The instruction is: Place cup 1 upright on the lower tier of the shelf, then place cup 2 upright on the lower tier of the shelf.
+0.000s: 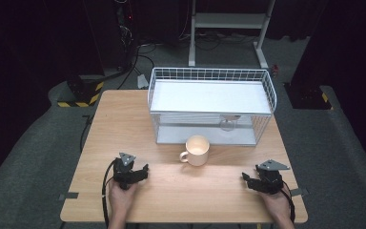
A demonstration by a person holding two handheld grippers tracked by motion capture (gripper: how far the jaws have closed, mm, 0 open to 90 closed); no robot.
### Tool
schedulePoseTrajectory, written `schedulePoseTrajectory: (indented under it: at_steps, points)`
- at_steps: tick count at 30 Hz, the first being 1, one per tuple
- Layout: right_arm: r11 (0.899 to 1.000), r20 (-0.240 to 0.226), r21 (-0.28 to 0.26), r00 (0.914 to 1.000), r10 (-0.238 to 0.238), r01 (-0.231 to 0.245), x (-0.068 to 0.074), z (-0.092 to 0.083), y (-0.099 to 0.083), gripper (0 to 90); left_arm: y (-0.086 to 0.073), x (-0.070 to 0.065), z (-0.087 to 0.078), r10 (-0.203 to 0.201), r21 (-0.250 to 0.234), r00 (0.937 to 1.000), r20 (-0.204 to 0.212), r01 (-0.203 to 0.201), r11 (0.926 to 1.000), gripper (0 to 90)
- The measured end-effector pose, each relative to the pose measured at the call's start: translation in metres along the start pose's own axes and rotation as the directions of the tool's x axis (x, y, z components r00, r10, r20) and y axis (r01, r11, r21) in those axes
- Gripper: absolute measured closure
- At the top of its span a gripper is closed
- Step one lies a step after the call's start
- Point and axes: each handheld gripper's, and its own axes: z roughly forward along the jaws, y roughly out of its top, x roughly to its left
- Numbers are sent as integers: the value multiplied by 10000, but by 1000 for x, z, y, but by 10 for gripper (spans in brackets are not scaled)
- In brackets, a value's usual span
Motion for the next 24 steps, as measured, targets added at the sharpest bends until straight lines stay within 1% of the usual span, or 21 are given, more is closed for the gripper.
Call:
schedulePoseTrajectory:
  at_steps: [2, 4, 5, 6, 8, 9, 11, 13, 14, 15, 16, 17, 18, 20, 22, 23, 24]
  points:
    - [10000, 17, 45, 10000, -87, 87, -1, 2, 2, 295, 0, 0, 0, 4, 3, 10000, 1, -4, 10000, 201]
    - [9999, 139, 73, 9998, -124, 123, 0, 4, 3, 257, 0, -1, 0, -61, 23, 10000, -11, 61, 10000, 199]
    - [10000, 126, 95, 9999, -14, 12, 0, 5, 4, 252, 1, -1, 1, -45, 40, 10000, -12, 45, 10000, 188]
    - [9999, 91, 82, 9999, -68, 68, -1, 5, 4, 252, 1, -1, 1, 44, 78, 10000, 10, -44, 10000, 179]
    - [9999, 110, 79, 9999, -75, 74, -1, 5, 4, 252, 1, -1, 1, 53, 81, 10000, 23, -53, 10000, 169]
    - [9999, 149, 105, 9999, 11, -12, 0, 5, 4, 251, 1, -1, 1, 34, 57, 10000, 12, -34, 10000, 166]
    - [9999, 185, 102, 9998, 29, -31, 0, 6, 5, 250, 0, -3, 0, 6, 65, 10000, 19, -6, 10000, 163]
    - [9999, 197, 114, 9998, 47, -49, 0, 6, 5, 250, 0, -5, 0, 97, 83, 9999, 40, -98, 9999, 163]
    - [9999, 188, 105, 9998, 34, -36, 0, 6, 5, 250, 0, -7, -1, 43, 126, 9999, 96, -45, 9999, 164]
    - [9999, 189, 111, 9998, 34, -36, 0, 6, 5, 251, 1, -8, -1, 75, 108, 9999, 147, -77, 9999, 171]
    - [9999, 190, 113, 9998, 34, -36, 0, 6, 5, 250, 1, -10, -2, 40, 60, 9996, 279, -42, 10000, 178]
    - [9999, 188, 109, 9998, 37, -40, 0, 6, 5, 250, 1, -11, -3, 60, -14, 9995, 309, -59, 10000, 183]
    - [9999, 188, 109, 9998, 39, -41, 0, 6, 5, 250, 1, -13, -7, 166, -241, 9990, 419, -156, 9996, 186]
    - [9999, 186, 109, 9998, 39, -41, 0, 6, 5, 250, 1, -14, -8, 39, -321, 9979, 647, -18, 9995, 192]
    - [9999, 186, 107, 9998, 37, -39, 0, 6, 5, 250, 2, -15, -9, 74, -334, 9966, 825, -46, 9994, 167]
    - [9999, 187, 110, 9998, 39, -41, 0, 6, 5, 250, 2, -16, -10, 151, -381, 9959, 887, -118, 9992, 168]
    - [9999, 185, 107, 9998, 38, -40, 0, 6, 5, 250, 2, -18, -11, 274, -396, 9940, 1059, -233, 9989, 169]
